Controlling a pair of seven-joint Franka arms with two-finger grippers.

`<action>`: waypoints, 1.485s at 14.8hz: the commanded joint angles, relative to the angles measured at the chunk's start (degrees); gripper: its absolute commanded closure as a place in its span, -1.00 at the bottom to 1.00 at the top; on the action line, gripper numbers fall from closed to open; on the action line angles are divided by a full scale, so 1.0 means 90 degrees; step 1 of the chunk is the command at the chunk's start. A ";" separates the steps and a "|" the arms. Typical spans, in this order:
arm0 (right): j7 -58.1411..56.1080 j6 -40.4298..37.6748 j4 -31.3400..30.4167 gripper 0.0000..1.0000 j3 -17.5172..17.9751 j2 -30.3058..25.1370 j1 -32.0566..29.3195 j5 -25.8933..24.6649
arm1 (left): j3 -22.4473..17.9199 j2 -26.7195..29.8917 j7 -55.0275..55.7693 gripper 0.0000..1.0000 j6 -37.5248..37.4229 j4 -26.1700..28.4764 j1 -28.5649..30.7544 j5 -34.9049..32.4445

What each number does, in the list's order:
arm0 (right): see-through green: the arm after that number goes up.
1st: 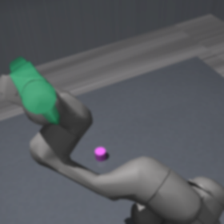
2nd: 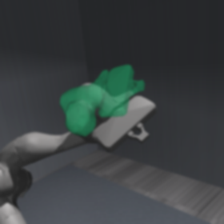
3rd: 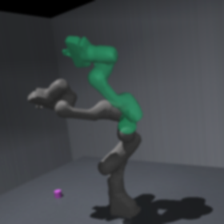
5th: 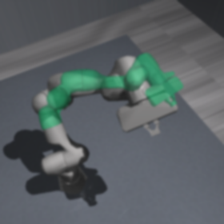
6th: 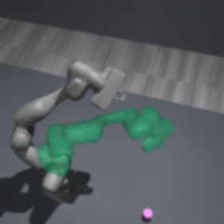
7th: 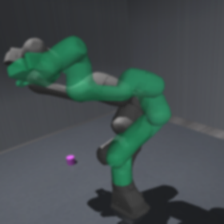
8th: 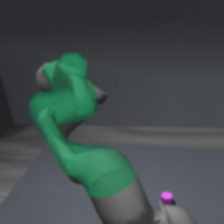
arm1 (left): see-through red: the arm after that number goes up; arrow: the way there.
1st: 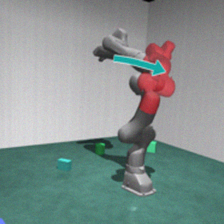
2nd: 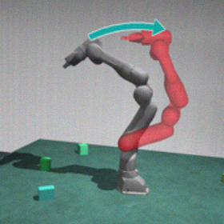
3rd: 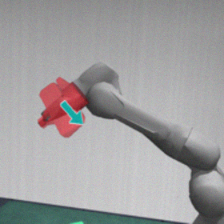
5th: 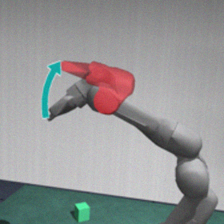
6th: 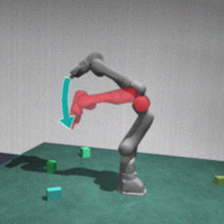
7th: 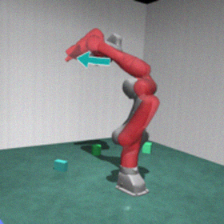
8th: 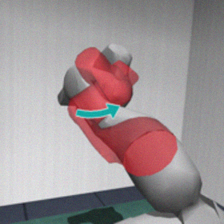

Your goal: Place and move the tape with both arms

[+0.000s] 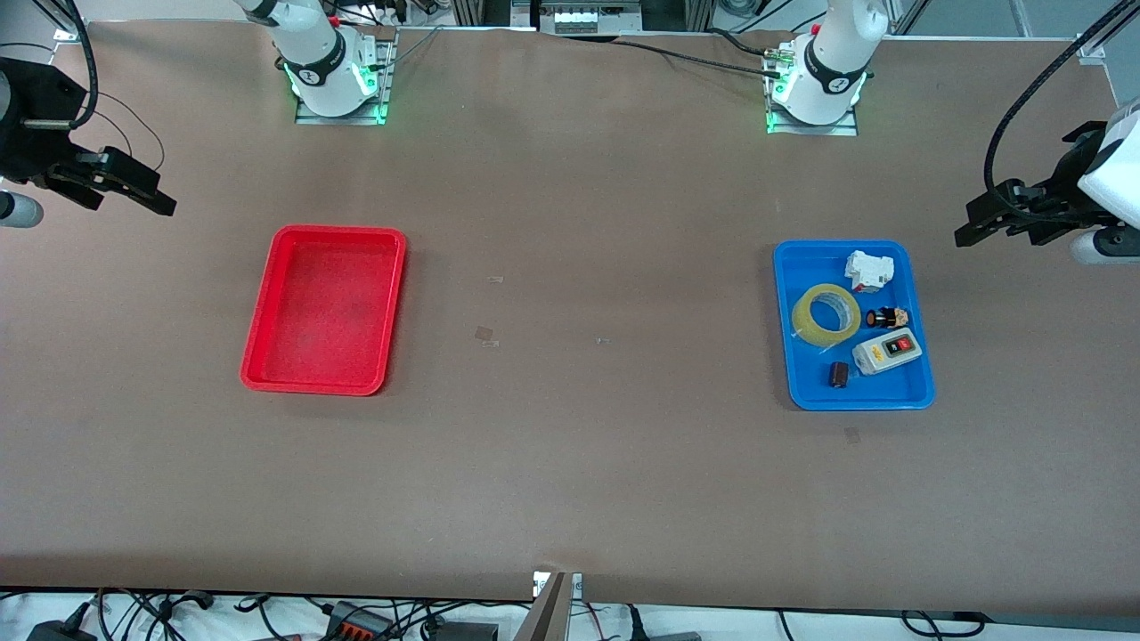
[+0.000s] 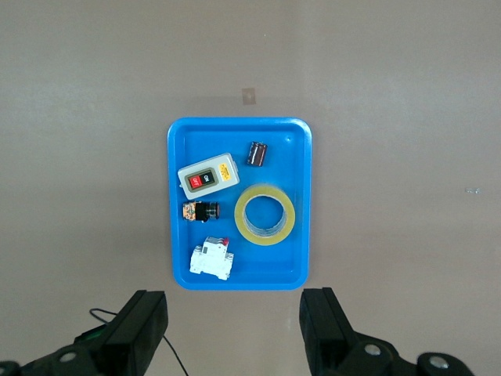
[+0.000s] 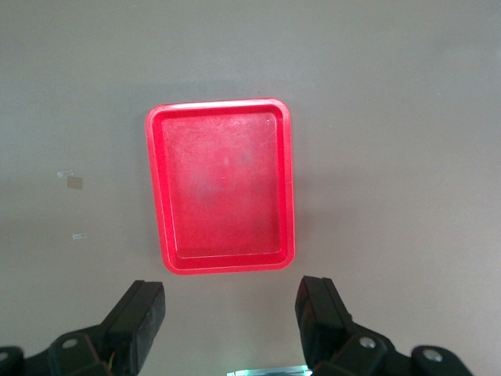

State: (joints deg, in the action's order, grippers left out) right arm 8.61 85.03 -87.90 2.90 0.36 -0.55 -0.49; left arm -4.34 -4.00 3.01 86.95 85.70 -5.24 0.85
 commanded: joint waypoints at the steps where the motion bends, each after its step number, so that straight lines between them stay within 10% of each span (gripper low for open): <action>1: -0.0117 0.0064 -0.0194 -0.97 -0.0020 -0.0245 0.0051 -0.0014 | -0.0006 0.0005 -0.0100 -1.00 -0.0013 -0.0049 -0.0004 -0.0104; 18: -0.0351 0.0034 -0.0145 -0.97 -0.0059 -0.0226 0.0012 -0.0014 | 0.0004 -0.0608 0.0144 -1.00 -0.0374 0.0028 0.0201 -0.0065; 22: -0.0351 0.0054 -0.0145 -0.97 -0.0059 -0.0206 0.0012 -0.0014 | 0.0033 -0.0795 0.0086 -1.00 0.0296 0.1051 0.0337 0.0052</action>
State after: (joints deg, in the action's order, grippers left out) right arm 6.61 85.02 -88.20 2.74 -0.54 -0.51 -0.51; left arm -4.49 -11.73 3.93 86.00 90.15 -3.51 0.87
